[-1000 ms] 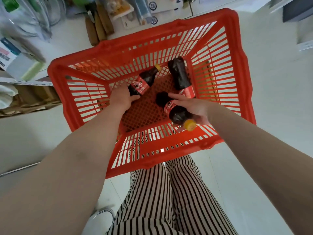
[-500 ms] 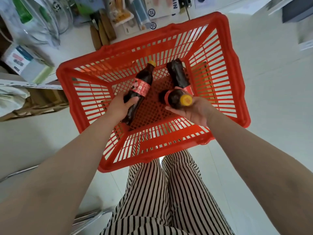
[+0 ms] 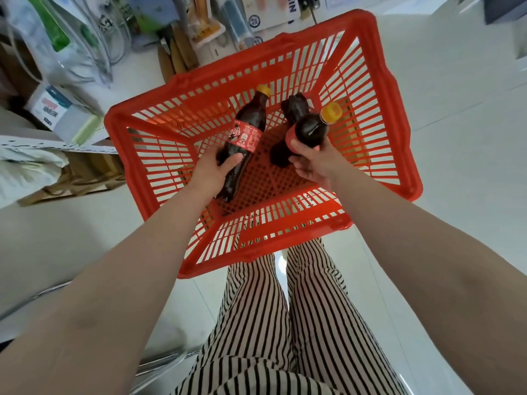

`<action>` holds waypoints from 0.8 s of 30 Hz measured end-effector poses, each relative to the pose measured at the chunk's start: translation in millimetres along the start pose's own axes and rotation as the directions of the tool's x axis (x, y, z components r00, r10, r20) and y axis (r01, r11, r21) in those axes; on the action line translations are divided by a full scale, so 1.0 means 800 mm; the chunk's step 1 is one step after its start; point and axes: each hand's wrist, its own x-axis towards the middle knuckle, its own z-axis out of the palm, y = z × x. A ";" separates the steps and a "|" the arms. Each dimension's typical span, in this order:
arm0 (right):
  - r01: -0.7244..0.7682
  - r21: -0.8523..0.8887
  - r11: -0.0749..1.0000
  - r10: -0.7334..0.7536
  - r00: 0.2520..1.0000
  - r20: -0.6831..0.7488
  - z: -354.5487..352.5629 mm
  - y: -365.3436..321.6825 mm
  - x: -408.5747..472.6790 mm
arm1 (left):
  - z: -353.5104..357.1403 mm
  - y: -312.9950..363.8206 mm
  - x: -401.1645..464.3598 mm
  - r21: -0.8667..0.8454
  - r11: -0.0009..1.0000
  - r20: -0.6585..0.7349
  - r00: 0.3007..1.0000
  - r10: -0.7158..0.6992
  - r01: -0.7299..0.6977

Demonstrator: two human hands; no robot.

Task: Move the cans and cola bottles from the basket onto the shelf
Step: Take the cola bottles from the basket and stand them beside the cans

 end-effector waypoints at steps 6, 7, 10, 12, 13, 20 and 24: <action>0.141 -0.097 0.985 -0.151 0.984 -0.098 -0.003 -0.014 -0.053 | -0.012 0.025 -0.050 -0.040 0.998 -0.014 0.999 0.040 -0.040; 0.172 -0.092 0.981 -0.182 0.977 -0.113 -0.003 -0.019 -0.066 | -0.015 0.034 -0.065 -0.044 0.998 -0.012 0.999 0.048 -0.049; 0.257 -0.099 0.961 -0.269 0.955 -0.129 0.003 -0.041 -0.120 | -0.027 0.063 -0.106 -0.123 0.986 -0.007 0.994 0.108 -0.108; 0.291 -0.065 0.955 -0.296 0.948 -0.115 0.000 -0.055 -0.157 | -0.036 0.087 -0.133 -0.193 0.971 -0.002 0.990 0.142 -0.139; 0.313 -0.022 0.950 -0.313 0.944 -0.101 -0.002 -0.060 -0.176 | -0.041 0.100 -0.147 -0.210 0.965 0.003 0.987 0.161 -0.156; 0.436 0.272 0.858 -0.388 0.897 -0.213 -0.032 -0.051 -0.292 | -0.056 0.202 -0.215 -0.319 0.909 0.133 0.937 0.324 -0.270; 0.416 0.430 0.802 -0.324 0.906 -0.273 -0.062 -0.037 -0.333 | -0.032 0.264 -0.243 -0.348 0.892 0.186 0.911 0.369 -0.290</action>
